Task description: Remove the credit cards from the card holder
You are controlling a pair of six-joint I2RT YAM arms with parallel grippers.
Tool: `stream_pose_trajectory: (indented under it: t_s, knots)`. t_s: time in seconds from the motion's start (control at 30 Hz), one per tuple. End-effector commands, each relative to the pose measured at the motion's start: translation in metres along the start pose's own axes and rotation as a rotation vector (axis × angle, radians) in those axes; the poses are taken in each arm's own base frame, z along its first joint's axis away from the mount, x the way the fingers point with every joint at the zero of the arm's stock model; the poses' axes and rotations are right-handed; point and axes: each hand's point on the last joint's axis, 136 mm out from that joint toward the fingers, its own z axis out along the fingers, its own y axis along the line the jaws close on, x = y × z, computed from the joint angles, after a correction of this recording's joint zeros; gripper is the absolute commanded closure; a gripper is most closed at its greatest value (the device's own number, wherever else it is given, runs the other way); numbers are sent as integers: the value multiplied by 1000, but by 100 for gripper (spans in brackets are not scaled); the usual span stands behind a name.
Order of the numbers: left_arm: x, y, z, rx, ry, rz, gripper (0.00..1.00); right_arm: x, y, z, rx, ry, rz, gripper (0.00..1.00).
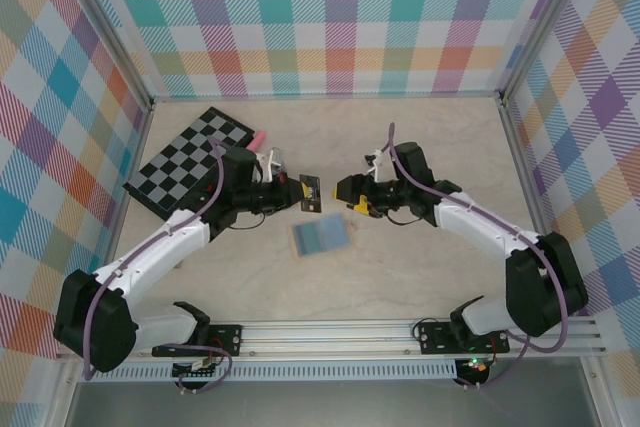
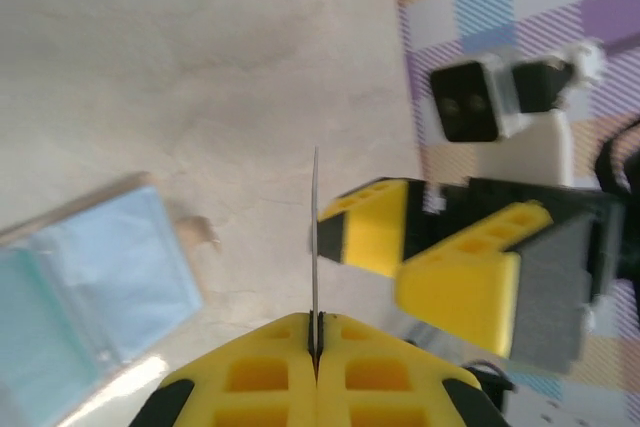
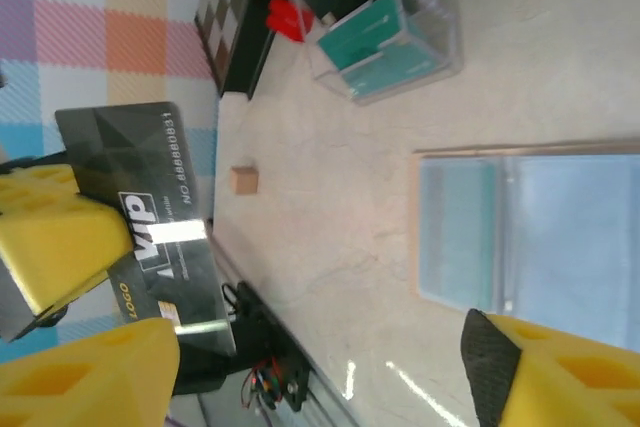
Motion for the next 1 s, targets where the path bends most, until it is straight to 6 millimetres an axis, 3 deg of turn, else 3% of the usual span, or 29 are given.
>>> stream_pose_trajectory:
  t_s: [0.0, 0.27, 0.47, 0.6, 0.77, 0.97]
  knots:
    - [-2, 39, -18, -274, 20, 177, 100, -12, -14, -20, 132, -64, -70, 11]
    - [-34, 47, -29, -459, 28, 446, 100, -29, -47, -35, 274, -114, -127, 2]
    - [-65, 74, -24, -617, 61, 650, 100, -36, -68, -37, 354, -134, -110, 0]
    - [-65, 80, -9, -589, 156, 823, 100, -34, -79, -38, 393, -129, -106, 0]
    - [-78, 100, -6, -637, 288, 999, 100, -31, -88, -39, 426, -119, -93, 0]
    - [-89, 107, -4, -550, 431, 1120, 100, -30, -93, -40, 442, -121, -82, 0]
